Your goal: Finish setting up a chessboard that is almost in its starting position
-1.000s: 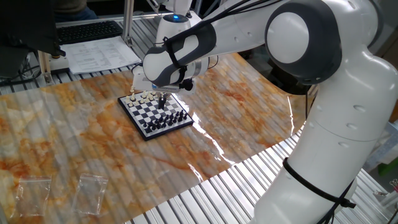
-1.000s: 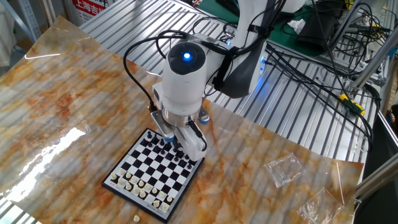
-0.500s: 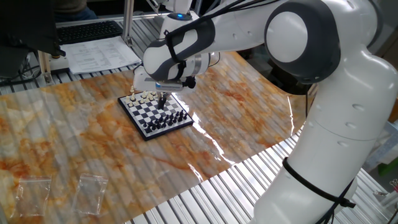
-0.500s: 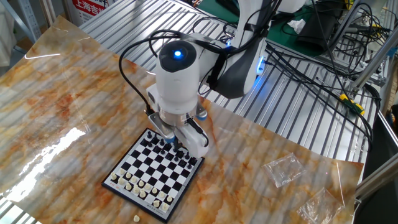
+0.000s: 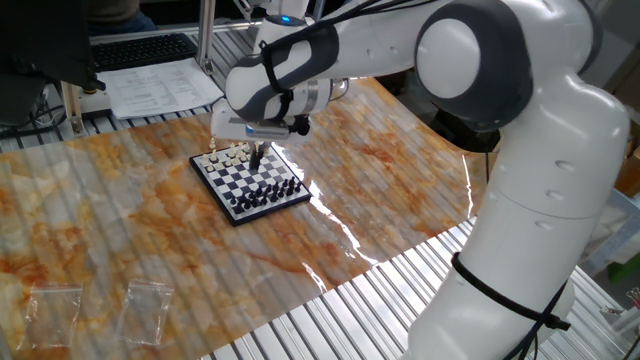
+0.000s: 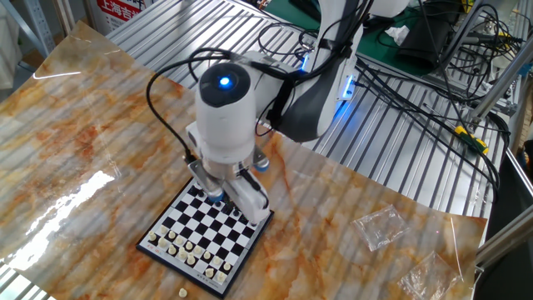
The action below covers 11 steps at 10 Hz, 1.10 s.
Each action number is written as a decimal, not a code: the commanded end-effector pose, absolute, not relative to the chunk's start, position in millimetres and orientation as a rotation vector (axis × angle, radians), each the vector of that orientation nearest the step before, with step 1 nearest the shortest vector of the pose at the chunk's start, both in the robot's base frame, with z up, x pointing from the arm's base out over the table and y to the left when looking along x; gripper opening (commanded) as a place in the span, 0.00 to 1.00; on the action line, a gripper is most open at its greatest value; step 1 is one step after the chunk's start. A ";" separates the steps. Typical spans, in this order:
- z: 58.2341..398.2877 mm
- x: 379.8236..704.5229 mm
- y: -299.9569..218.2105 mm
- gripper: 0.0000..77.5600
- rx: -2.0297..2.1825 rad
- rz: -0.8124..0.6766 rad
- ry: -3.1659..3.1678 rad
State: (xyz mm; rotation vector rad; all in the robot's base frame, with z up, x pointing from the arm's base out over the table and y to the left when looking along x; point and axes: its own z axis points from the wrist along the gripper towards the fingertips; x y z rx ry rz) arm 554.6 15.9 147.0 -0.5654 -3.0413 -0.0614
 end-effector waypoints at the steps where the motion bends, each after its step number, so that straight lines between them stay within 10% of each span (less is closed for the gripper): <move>1: 151.7 578.2 11.9 0.03 -0.599 -0.053 -3.037; 11: 157.0 649.6 18.0 0.03 -0.663 -0.036 -3.016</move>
